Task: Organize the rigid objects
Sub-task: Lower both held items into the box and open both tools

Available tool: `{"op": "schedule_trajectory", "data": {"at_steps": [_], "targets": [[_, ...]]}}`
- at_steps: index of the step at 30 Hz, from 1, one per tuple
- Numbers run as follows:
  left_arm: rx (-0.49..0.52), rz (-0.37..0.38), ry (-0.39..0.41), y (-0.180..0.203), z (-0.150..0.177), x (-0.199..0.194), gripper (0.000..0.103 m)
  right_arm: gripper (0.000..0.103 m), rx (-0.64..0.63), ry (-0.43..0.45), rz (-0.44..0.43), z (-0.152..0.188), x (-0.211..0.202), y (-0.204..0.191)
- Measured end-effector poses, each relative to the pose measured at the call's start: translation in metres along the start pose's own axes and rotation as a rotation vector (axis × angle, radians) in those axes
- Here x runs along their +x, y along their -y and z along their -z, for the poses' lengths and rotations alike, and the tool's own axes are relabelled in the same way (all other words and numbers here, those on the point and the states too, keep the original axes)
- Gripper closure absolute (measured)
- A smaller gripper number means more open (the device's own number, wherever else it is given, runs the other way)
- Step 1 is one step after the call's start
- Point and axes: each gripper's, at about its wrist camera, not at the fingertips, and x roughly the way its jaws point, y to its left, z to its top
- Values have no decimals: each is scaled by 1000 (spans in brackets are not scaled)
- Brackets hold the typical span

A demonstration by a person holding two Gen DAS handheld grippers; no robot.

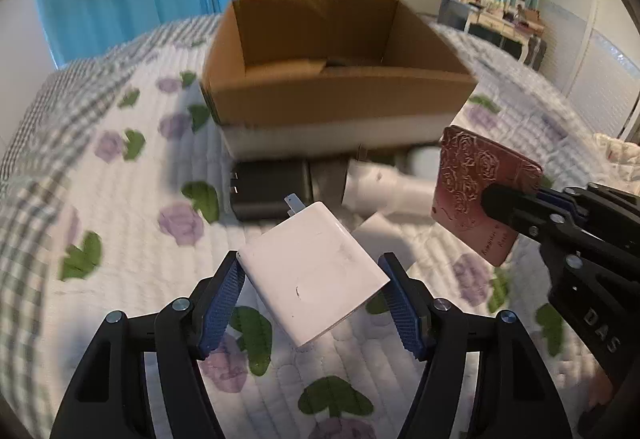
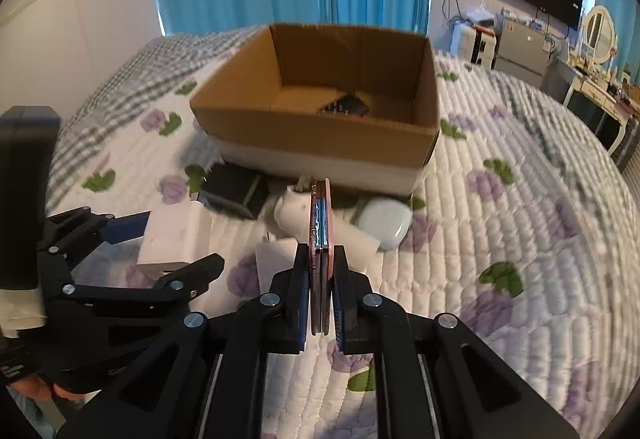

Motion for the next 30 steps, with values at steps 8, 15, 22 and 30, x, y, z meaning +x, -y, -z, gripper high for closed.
{"op": "schedule_trajectory", "data": {"at_steps": [8, 15, 22, 30], "targets": [[23, 7, 103, -12, -45, -33, 34, 94, -24, 114, 54, -46, -53, 4], [28, 7, 189, -17, -108, -51, 33, 94, -21, 207, 84, -107, -79, 17], [40, -21, 190, -23, -160, -13, 33, 94, -1, 218, 86, -154, -39, 34], [95, -47, 144, -19, -183, 62, 33, 94, 29, 137, 85, -173, 60, 62]]}}
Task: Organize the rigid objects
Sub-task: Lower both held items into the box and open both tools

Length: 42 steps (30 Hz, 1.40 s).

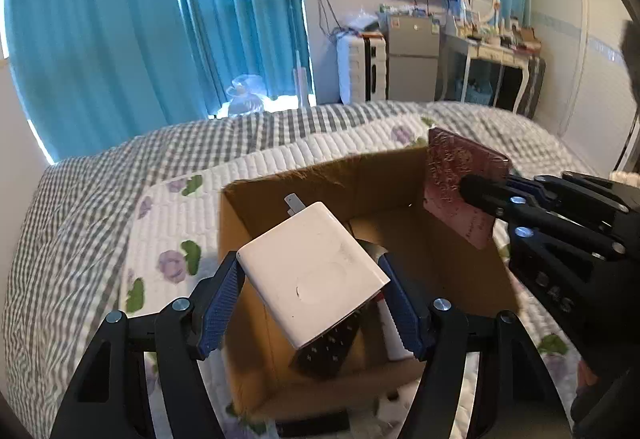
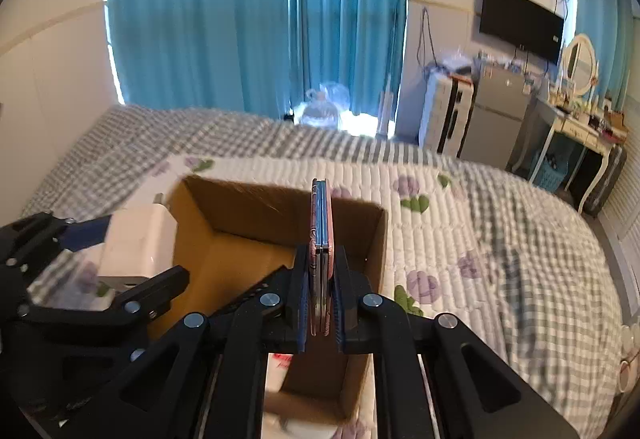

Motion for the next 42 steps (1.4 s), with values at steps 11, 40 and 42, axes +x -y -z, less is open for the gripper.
{"op": "schedule_trajectory", "data": {"at_steps": [11, 40, 42], "targets": [[13, 15, -51, -2, 15, 49, 33, 94, -49, -81, 0, 21, 69, 6], [5, -23, 37, -1, 26, -57, 0, 34, 112, 89, 97, 34, -101, 49], [9, -22, 50, -2, 34, -80, 0, 26, 108, 88, 91, 39, -117, 41]]}}
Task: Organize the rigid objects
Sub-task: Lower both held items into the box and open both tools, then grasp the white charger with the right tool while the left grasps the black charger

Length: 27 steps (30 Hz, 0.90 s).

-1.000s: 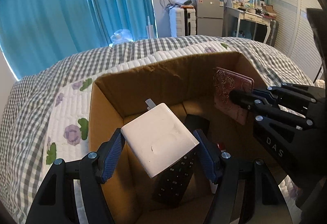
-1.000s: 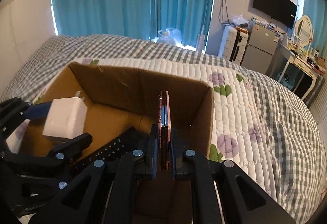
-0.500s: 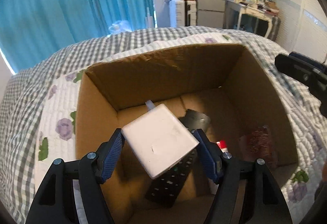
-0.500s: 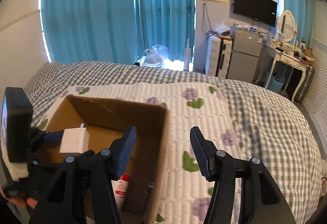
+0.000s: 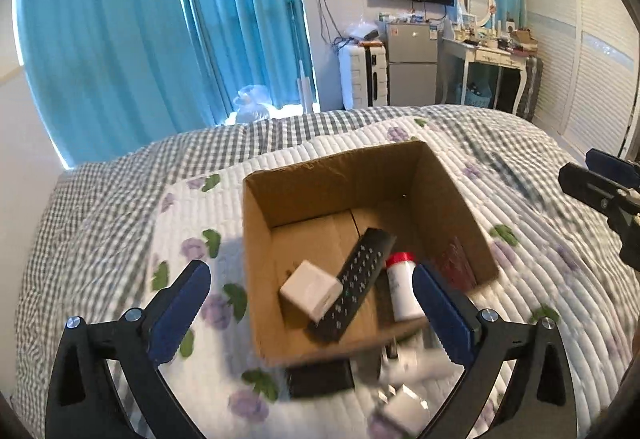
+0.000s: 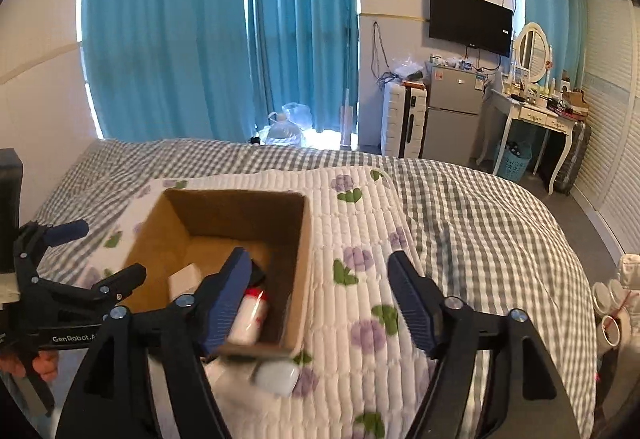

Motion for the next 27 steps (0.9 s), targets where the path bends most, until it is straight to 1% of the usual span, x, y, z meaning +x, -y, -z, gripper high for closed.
{"op": "schedule_trajectory", "data": {"at_steps": [2, 3, 5, 8, 9, 12, 15, 18, 20, 22, 23, 25, 27], "targets": [[0, -2, 1, -2, 11, -17, 0, 22, -12, -1, -11, 7, -21, -10], [-4, -2, -5, -3, 15, -23, 0, 17, -19, -1, -14, 10, -27, -13], [-19, -2, -16, -7, 28, -31, 0, 11, -49, -12, -27, 19, -39, -25], [-37, -24, -19, -13, 50, -35, 0, 10, -76, -42, -52, 36, -41, -41], [-45, -34, -28, -16, 59, -34, 0, 10, -81, -58, -55, 42, -36, -45], [-63, -34, -60, -18, 83, -25, 0, 10, -88, -108, -60, 62, -17, -54], [-94, -54, -66, -22, 105, -11, 0, 10, -79, -169, -87, 91, 15, -62], [-131, -50, -96, -26, 128, 6, 0, 10, -98, -240, -97, 119, 43, -67], [-125, -66, -106, -26, 141, 12, 0, 10, -126, -308, -112, 140, 60, -75], [-113, -83, -132, -27, 152, 19, 0, 10, -146, -346, -123, 150, 69, -81], [-112, -79, -142, -28, 154, 21, 0, 11, -161, -360, -133, 154, 73, -86], [-116, -65, -147, -29, 156, 23, 0, 13, -177, -377, -162, 158, 79, -92], [-126, -61, -146, -31, 157, 22, 0, 21, -169, -395, -182, 161, 85, -95]]}}
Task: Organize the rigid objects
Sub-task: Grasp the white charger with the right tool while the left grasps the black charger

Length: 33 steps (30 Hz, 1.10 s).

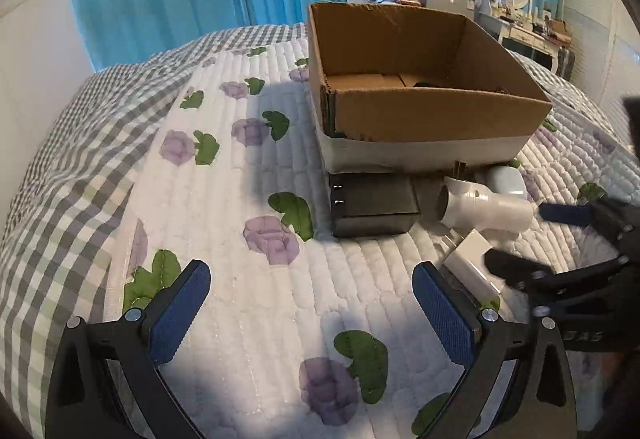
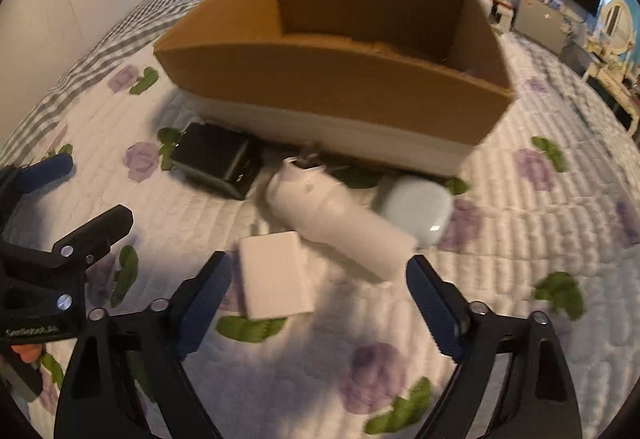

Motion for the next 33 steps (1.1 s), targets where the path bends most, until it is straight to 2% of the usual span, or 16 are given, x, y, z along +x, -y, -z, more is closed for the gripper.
{"op": "schedule_trajectory", "data": {"at_steps": [2, 4, 5, 6, 10, 13, 17, 21, 26, 28, 29, 33], "targets": [[-5, -1, -3, -1, 1, 1, 0, 25, 5, -32, -26, 3, 12, -2], [-7, -8, -10, -1, 2, 2, 0, 25, -16, -38, -11, 5, 16, -7], [-6, -13, -12, 0, 3, 3, 0, 29, -28, -38, -19, 6, 17, -9], [-4, -15, -14, 0, 3, 3, 0, 39, -31, -43, -32, 6, 18, -10], [-3, -17, -25, 1, 4, 6, 0, 45, -22, -69, -48, 12, 27, -9], [0, -28, -31, 2, 6, 8, 0, 60, 2, -76, -99, 14, 28, -6], [11, -28, -40, 5, 9, 10, 0, 62, -20, -37, -85, 18, 17, -10], [38, -40, -67, 11, 7, 13, 0, 62, 17, 25, -83, 20, -4, -2], [53, -42, -69, 18, 0, 8, 0, 62, 50, 150, -41, 22, -41, 10], [47, -49, -78, 20, -5, 6, 0, 62, 63, 191, -7, 19, -51, 19], [36, -43, -82, 21, -9, 7, 0, 62, 72, 206, 17, 7, -52, 16], [0, -24, -99, 25, -24, 17, 0, 62, 120, 220, 62, -11, -44, 25]]}}
